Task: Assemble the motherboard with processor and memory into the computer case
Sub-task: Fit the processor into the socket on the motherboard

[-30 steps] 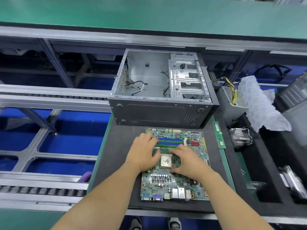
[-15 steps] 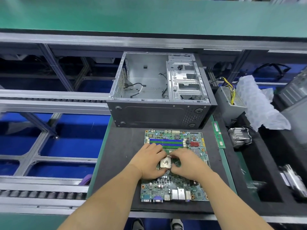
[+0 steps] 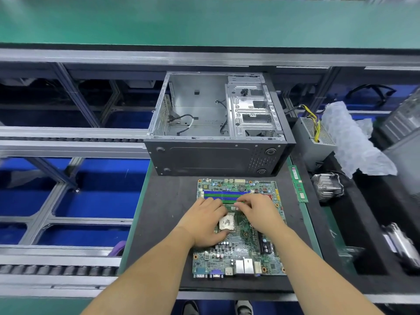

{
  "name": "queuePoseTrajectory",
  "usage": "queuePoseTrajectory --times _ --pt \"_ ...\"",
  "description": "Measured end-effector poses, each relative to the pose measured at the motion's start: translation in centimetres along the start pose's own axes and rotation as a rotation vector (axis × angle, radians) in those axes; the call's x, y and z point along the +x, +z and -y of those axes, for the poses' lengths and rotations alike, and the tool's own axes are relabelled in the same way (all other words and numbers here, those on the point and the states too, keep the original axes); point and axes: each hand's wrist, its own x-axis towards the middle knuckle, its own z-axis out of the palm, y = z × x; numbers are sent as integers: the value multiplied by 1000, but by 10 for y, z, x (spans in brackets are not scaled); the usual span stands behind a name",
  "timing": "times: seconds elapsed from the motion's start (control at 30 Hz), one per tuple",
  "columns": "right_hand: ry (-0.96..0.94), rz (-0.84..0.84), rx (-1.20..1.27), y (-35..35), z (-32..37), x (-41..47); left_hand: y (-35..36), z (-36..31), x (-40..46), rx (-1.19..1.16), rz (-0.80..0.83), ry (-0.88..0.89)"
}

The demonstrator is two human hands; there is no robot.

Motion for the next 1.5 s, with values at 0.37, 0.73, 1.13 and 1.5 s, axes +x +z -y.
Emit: queuePoseTrajectory --times 0.37,0.73,1.13,1.5 --pt "16 27 44 -3 -3 2 -1 -1 1 -6 25 2" --pt "0 31 37 -4 -4 0 -1 0 2 -2 29 26" --pt "-22 37 56 -3 -5 -2 0 -1 2 -43 12 12" --pt "-6 42 55 -2 -6 -2 -3 -1 3 -15 40 28"
